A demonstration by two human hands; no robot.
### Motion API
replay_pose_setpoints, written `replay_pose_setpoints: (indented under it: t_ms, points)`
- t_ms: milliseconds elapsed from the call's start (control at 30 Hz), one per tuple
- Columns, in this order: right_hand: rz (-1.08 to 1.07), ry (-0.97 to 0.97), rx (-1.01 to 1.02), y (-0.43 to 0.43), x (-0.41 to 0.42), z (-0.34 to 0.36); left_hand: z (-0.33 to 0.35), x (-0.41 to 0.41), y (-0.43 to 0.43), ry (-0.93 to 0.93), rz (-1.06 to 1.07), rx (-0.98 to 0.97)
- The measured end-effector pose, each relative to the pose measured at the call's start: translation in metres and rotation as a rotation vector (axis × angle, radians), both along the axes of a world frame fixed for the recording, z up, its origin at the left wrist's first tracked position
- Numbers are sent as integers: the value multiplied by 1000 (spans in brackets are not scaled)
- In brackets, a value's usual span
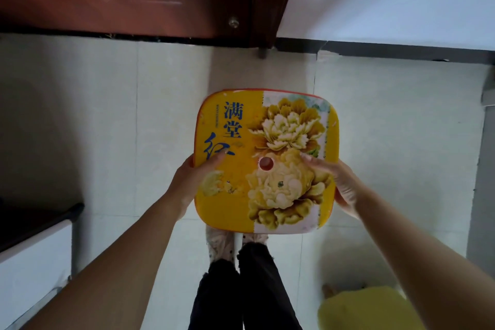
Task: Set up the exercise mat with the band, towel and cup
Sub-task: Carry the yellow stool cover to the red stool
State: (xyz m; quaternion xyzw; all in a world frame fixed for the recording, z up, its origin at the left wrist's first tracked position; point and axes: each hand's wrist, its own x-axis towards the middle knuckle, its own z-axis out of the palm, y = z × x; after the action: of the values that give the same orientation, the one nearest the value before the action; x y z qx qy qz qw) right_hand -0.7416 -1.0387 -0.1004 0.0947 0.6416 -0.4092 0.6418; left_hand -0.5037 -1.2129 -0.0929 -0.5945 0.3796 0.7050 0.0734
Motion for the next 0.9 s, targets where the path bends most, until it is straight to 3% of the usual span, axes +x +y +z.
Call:
replay_pose_setpoints:
  t_ms: [167, 433, 700, 900]
  points:
    - [-10, -15, 1, -16, 10, 15, 13, 3, -13, -124, 167, -187]
    - [170, 56, -24, -112, 67, 61, 52, 87, -71, -133, 315, -293]
    - [283, 157, -53, -246, 162, 83, 56, 203, -167, -134, 458, -218]
    - [420, 163, -45, -348, 253, 77, 58, 296, -239, 75, 756, -45]
